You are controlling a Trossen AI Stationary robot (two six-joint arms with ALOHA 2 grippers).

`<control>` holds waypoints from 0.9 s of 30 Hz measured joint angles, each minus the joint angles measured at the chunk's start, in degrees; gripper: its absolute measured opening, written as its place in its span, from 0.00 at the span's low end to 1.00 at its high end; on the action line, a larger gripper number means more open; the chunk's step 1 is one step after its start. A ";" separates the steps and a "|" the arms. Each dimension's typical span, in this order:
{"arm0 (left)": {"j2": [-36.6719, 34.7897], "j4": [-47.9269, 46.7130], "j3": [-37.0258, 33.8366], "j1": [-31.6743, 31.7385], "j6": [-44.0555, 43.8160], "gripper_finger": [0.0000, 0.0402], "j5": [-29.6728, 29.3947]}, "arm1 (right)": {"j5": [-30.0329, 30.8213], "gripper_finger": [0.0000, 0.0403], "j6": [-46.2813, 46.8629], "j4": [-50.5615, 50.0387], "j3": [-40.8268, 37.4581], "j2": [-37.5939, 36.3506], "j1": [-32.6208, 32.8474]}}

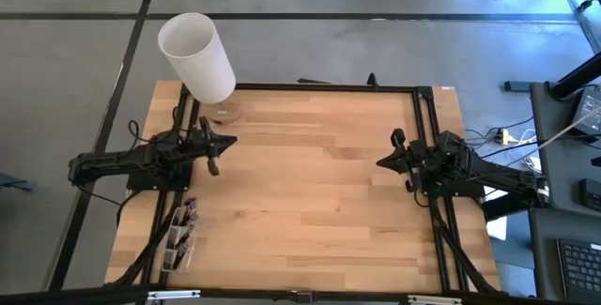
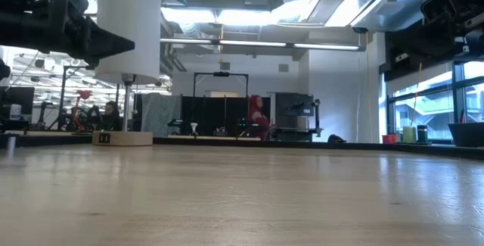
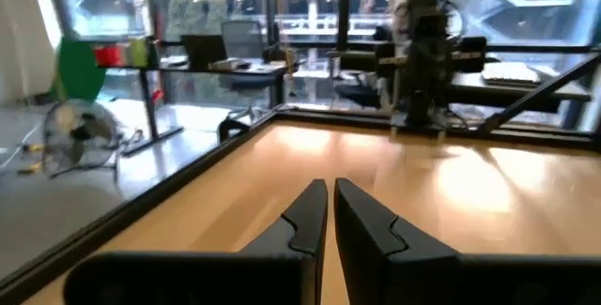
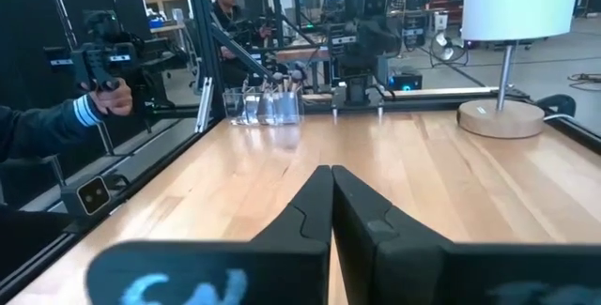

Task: Pick & Place Makeup Supplies
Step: Return to Home Position

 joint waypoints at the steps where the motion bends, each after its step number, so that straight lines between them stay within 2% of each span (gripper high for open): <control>1: -0.02 0.02 0.02 0.00 0.03 0.05 0.77 | -0.02 0.02 0.21 0.01 0.01 0.00 0.00; 6: -0.03 -0.38 0.00 0.00 0.36 0.05 2.16 | 0.48 0.02 -0.56 0.01 0.00 0.00 0.00; 13: 1.14 -0.39 0.00 0.00 -1.00 0.05 2.16 | 5.96 0.02 -0.67 -0.40 0.00 0.30 0.02; 21: 1.68 -0.39 0.00 0.00 -3.45 0.05 2.02 | 5.98 0.02 3.82 -0.41 0.00 0.39 0.02; 27: 1.68 -0.39 0.00 0.00 -3.53 0.05 1.96 | 5.98 0.02 3.72 -0.41 0.00 0.39 0.02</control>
